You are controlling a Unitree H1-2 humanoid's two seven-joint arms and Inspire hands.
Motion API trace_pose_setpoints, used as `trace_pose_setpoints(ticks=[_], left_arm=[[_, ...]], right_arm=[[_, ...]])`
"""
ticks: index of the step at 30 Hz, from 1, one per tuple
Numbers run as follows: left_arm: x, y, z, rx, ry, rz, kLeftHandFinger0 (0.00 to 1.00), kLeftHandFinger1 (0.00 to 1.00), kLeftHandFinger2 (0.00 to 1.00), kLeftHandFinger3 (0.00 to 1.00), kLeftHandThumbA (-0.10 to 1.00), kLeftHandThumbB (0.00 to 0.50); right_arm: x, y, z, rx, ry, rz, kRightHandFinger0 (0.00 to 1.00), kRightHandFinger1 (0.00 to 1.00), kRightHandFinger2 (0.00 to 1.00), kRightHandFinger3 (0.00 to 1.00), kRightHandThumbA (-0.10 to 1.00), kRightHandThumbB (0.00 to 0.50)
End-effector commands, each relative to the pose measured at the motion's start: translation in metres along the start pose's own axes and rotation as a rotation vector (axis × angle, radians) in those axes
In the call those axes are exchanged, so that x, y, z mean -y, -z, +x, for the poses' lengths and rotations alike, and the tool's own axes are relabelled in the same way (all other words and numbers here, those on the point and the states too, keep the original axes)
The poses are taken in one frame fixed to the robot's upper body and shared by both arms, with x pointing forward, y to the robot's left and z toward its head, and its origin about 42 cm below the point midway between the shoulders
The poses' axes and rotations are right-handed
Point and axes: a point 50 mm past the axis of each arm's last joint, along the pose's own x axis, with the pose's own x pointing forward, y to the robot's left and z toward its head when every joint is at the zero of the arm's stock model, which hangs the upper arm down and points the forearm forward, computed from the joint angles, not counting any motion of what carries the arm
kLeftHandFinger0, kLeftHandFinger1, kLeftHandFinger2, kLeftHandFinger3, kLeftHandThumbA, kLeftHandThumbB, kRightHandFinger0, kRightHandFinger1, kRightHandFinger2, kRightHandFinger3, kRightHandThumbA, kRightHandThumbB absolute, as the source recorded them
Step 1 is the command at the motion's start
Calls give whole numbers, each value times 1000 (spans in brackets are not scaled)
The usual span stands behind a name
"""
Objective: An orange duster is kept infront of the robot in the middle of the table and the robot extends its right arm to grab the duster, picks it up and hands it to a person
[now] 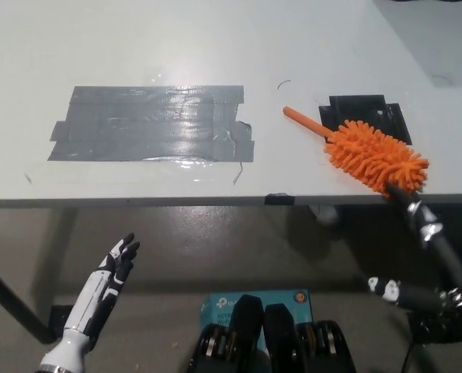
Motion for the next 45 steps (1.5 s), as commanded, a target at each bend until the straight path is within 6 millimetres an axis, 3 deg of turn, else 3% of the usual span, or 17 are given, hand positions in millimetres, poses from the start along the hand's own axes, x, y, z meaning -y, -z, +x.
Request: trace_pose_setpoints(ticks=[1, 5, 8, 14, 21, 27, 37, 45], left_arm=[[-4, -9, 1, 58, 12, 26, 1000, 1000, 1000, 1000, 988, 150], [-4, -10, 2, 60, 14, 26, 1000, 1000, 1000, 1000, 985, 148], [-5, -10, 3, 60, 14, 27, 1000, 1000, 1000, 1000, 985, 153], [-5, -12, 6, 67, 21, 29, 1000, 1000, 1000, 1000, 988, 156], [-6, -15, 10, 87, 24, 37, 1000, 1000, 1000, 1000, 985, 143], [-6, -17, 12, 93, 27, 49, 1000, 1000, 1000, 1000, 981, 141], [-6, -19, 13, 90, 31, 48, 1000, 1000, 1000, 1000, 976, 152], [-7, -19, 14, 94, 31, 44, 993, 1000, 1000, 1000, 976, 150]], right_arm=[[41, -44, 33, 30, 157, -258, 1000, 1000, 1000, 1000, 945, 296], [53, -48, 68, -35, 138, -387, 1000, 1000, 1000, 1000, 987, 310], [55, -47, 95, -75, 124, -418, 1000, 1000, 1000, 1000, 945, 298], [50, -27, 147, -216, 100, -502, 1000, 1000, 1000, 1000, 949, 318], [39, -6, 185, -341, 48, -505, 1000, 1000, 1000, 1000, 1000, 328], [27, 10, 198, -410, 13, -490, 1000, 1000, 1000, 1000, 1000, 392], [9, 32, 202, -484, -36, -412, 1000, 1000, 1000, 1000, 1000, 396], [12, 45, 208, -546, -63, -461, 1000, 1000, 1000, 1000, 1000, 417]])
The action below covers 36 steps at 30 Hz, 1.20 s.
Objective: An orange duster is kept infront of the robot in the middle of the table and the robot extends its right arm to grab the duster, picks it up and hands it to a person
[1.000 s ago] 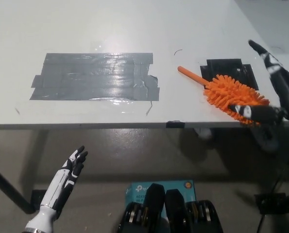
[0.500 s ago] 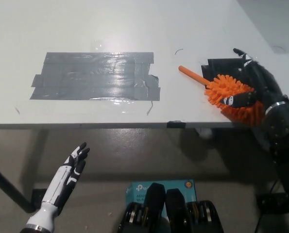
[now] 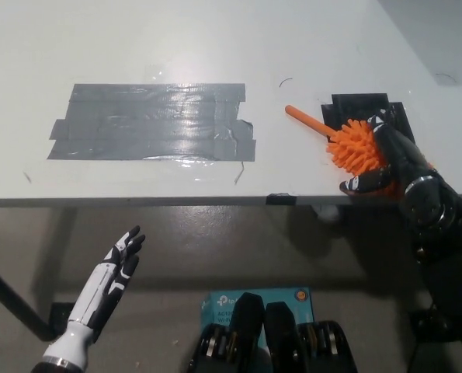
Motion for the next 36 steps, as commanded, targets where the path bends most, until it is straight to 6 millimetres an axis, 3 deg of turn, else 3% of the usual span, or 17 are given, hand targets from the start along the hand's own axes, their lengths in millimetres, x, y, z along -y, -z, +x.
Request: trace_pose_setpoints(ticks=[1, 11, 15, 25, 27, 28, 29, 31, 32, 34, 36], left_arm=[[-7, -12, 5, 65, 13, 27, 993, 1000, 1000, 1000, 976, 149], [-8, -12, 8, 66, 14, 30, 982, 1000, 1000, 1000, 979, 157], [-8, -13, 10, 70, 16, 34, 985, 1000, 1000, 1000, 977, 151], [-10, -16, 12, 80, 17, 36, 980, 1000, 1000, 1000, 975, 151], [-11, -16, 13, 83, 17, 42, 979, 1000, 1000, 1000, 978, 152], [-11, -16, 13, 82, 17, 38, 979, 1000, 1000, 1000, 979, 155], [-11, -16, 13, 82, 18, 37, 979, 1000, 1000, 1000, 979, 156], [-11, -17, 13, 82, 19, 39, 976, 1000, 1000, 1000, 983, 165], [-12, -18, 14, 84, 19, 40, 974, 1000, 1000, 1000, 984, 165], [-12, -19, 16, 88, 19, 44, 973, 1000, 1000, 1000, 987, 165], [-12, -19, 16, 90, 19, 43, 972, 1000, 1000, 1000, 990, 166]], right_arm=[[23, -17, 15, 0, 32, -46, 1000, 1000, 1000, 1000, 1000, 419], [37, -15, 23, -23, 47, -57, 1000, 1000, 1000, 1000, 1000, 386], [40, -16, 25, -25, 51, -67, 1000, 1000, 1000, 1000, 1000, 415], [30, -8, 35, -81, -22, -102, 1000, 1000, 1000, 1000, 1000, 384], [27, -6, 39, -110, -72, -142, 1000, 1000, 1000, 1000, 892, 339], [25, -2, 43, -133, -98, -125, 1000, 1000, 1000, 1000, 665, 284], [23, 0, 44, -143, -115, -113, 856, 879, 1000, 1000, 465, 274], [17, 5, 46, -169, -150, -182, 919, 1000, 1000, 1000, 38, 255], [16, 7, 45, -171, -147, -194, 848, 908, 929, 1000, -86, 238], [14, 9, 45, -169, -146, -207, 599, 685, 751, 1000, -100, 179], [13, 9, 45, -172, -164, -227, 441, 563, 660, 1000, -100, 164]])
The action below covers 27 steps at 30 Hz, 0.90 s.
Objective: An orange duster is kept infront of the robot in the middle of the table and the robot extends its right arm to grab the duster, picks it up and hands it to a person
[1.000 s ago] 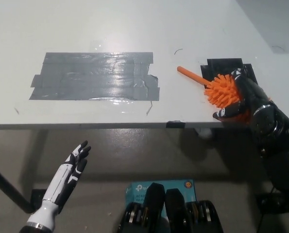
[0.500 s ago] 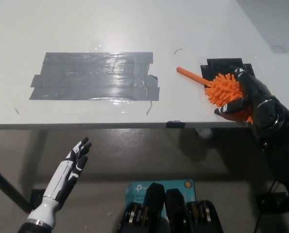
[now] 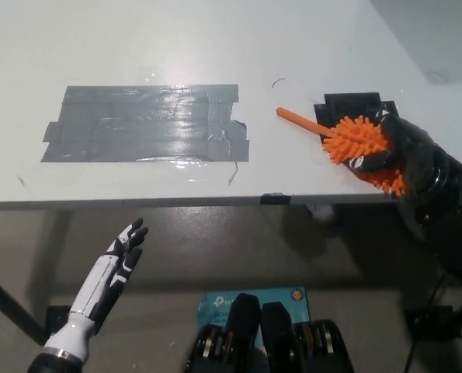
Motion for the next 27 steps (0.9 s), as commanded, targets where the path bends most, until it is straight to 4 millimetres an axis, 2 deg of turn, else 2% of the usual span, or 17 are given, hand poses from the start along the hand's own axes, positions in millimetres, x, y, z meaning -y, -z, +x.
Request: trace_pose_setpoints(ticks=[1, 2, 4, 6, 9, 12, 13, 14, 16, 18, 20, 21, 22, 23, 24, 26, 27], left_arm=[[-9, -12, 7, 66, 5, 31, 972, 1000, 1000, 1000, 990, 164], [-9, -12, 7, 66, 6, 32, 971, 1000, 1000, 1000, 991, 162], [-10, -12, 8, 66, 6, 38, 970, 1000, 1000, 1000, 995, 161], [-11, -12, 9, 73, 5, 38, 969, 1000, 1000, 1000, 995, 156], [-11, -12, 9, 71, 6, 42, 975, 1000, 1000, 1000, 1000, 159], [-12, -13, 10, 71, 7, 40, 982, 1000, 1000, 1000, 1000, 150], [-12, -14, 10, 72, 7, 40, 982, 1000, 1000, 1000, 1000, 144], [-12, -14, 10, 74, 7, 41, 982, 1000, 1000, 1000, 1000, 143], [-12, -14, 11, 76, 7, 45, 981, 1000, 1000, 1000, 1000, 137], [-13, -15, 12, 79, 9, 44, 978, 1000, 1000, 1000, 1000, 132], [-13, -16, 12, 82, 11, 43, 975, 1000, 1000, 1000, 1000, 128], [-13, -16, 13, 85, 11, 43, 973, 1000, 1000, 1000, 1000, 126], [-14, -16, 13, 87, 10, 43, 973, 1000, 1000, 1000, 1000, 126], [-14, -16, 13, 86, 12, 44, 972, 1000, 1000, 1000, 1000, 126], [-14, -16, 14, 84, 12, 44, 967, 1000, 1000, 1000, 1000, 120], [-14, -16, 14, 83, 14, 44, 965, 1000, 1000, 1000, 1000, 118], [-14, -17, 15, 83, 14, 45, 959, 1000, 1000, 1000, 1000, 115]], right_arm=[[-4, -2, 3, -22, -87, -64, 415, 562, 672, 1000, -100, 135], [-4, -2, 3, -24, -100, -76, 502, 617, 694, 992, -100, 107], [-3, -3, 4, -30, -132, -91, 509, 585, 662, 976, -100, 74], [-2, -2, 3, -30, -149, -107, 564, 630, 734, 1000, -100, 64], [-3, 3, 4, -42, -170, -120, 437, 504, 636, 1000, -100, 66], [-3, 6, 4, -47, -168, -123, 429, 518, 643, 1000, -100, 84], [-2, 6, 3, -41, -166, -117, 416, 515, 625, 959, -100, 89], [-1, 7, 2, -31, -165, -106, 456, 565, 630, 777, -100, 84], [1, 7, 2, -16, -163, -92, 495, 566, 600, 639, -100, 90], [5, 9, -1, 34, -137, -21, 226, 391, 465, 457, -100, 114], [9, 9, -3, 96, -111, 88, 66, 266, 347, 327, -100, 141], [11, 8, -5, 125, -106, 143, 117, 344, 503, 501, -100, 149], [13, 8, -5, 140, -107, 180, 117, 344, 503, 501, -100, 149], [16, 7, -8, 193, -128, 323, 34, 328, 604, 585, -100, 138], [19, 6, -10, 228, -155, 454, 1, 359, 793, 797, -100, 133], [22, 4, -13, 271, -186, 593, 0, 456, 896, 978, -100, 169], [23, 0, -15, 318, -231, 793, 4, 536, 949, 1000, -100, 167]])
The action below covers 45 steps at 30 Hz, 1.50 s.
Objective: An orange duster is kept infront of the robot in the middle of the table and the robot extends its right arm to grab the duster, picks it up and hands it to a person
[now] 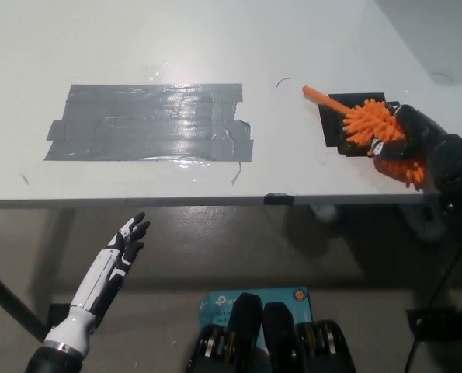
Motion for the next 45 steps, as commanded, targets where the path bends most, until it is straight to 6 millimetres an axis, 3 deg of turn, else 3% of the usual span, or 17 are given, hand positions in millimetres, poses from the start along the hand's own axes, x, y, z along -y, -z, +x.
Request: trace_pose_setpoints(ticks=[1, 2, 4, 6, 7, 10, 15, 18, 25, 27, 31, 33, 38, 45], left_arm=[[-12, -13, 10, 71, 9, 38, 955, 1000, 1000, 1000, 1000, 111], [-11, -13, 10, 71, 9, 35, 953, 1000, 1000, 1000, 1000, 111], [-11, -12, 10, 71, 10, 36, 949, 1000, 998, 1000, 1000, 117], [-12, -12, 10, 71, 12, 35, 947, 1000, 997, 1000, 1000, 120], [-12, -12, 10, 72, 13, 36, 939, 1000, 994, 1000, 1000, 113], [-13, -13, 11, 71, 15, 37, 934, 1000, 991, 1000, 1000, 109], [-14, -14, 13, 77, 18, 36, 913, 979, 979, 1000, 998, 105], [-14, -14, 13, 77, 14, 30, 908, 974, 977, 1000, 996, 107], [-14, -13, 12, 72, 15, 29, 904, 971, 984, 1000, 1000, 121], [-13, -13, 12, 74, 15, 32, 892, 962, 978, 1000, 1000, 113], [-14, -12, 12, 72, 16, 31, 887, 960, 979, 1000, 1000, 111], [-13, -13, 12, 74, 16, 31, 880, 957, 978, 1000, 1000, 100], [-13, -14, 11, 72, 18, 29, 877, 954, 978, 1000, 999, 104], [-13, -13, 11, 64, 16, 29, 877, 953, 977, 1000, 1000, 115]], right_arm=[[-5, -19, -10, 280, -234, 719, 1, 528, 940, 1000, -100, 138], [-6, -20, -10, 316, -295, 833, 0, 478, 879, 1000, -100, 108], [-8, -22, -11, 346, -345, 948, 2, 486, 860, 1000, -100, 139], [-10, -22, -10, 375, -382, 1022, 0, 437, 830, 1000, -100, 133], [-12, -21, -6, 391, -416, 1083, 0, 323, 739, 956, -100, 128], [-16, -20, -2, 407, -450, 1166, 0, 242, 631, 854, -100, 151], [-22, -22, 1, 446, -509, 1271, 0, 188, 599, 799, -100, 153], [-25, -25, 2, 479, -557, 1301, 0, 166, 584, 796, -100, 116], [-35, -39, 2, 554, -631, 1371, 0, 209, 629, 829, -100, 147], [-39, -43, 1, 565, -641, 1386, 0, 248, 665, 889, -100, 146], [-49, -50, 3, 567, -662, 1436, 0, 257, 639, 913, -100, 141], [-59, -53, 4, 556, -669, 1490, 0, 301, 649, 927, -100, 174], [-73, -59, 6, 539, -698, 1524, 0, 359, 686, 863, -100, 161], [-76, -70, 7, 555, -732, 1567, 0, 356, 702, 860, -100, 138]])
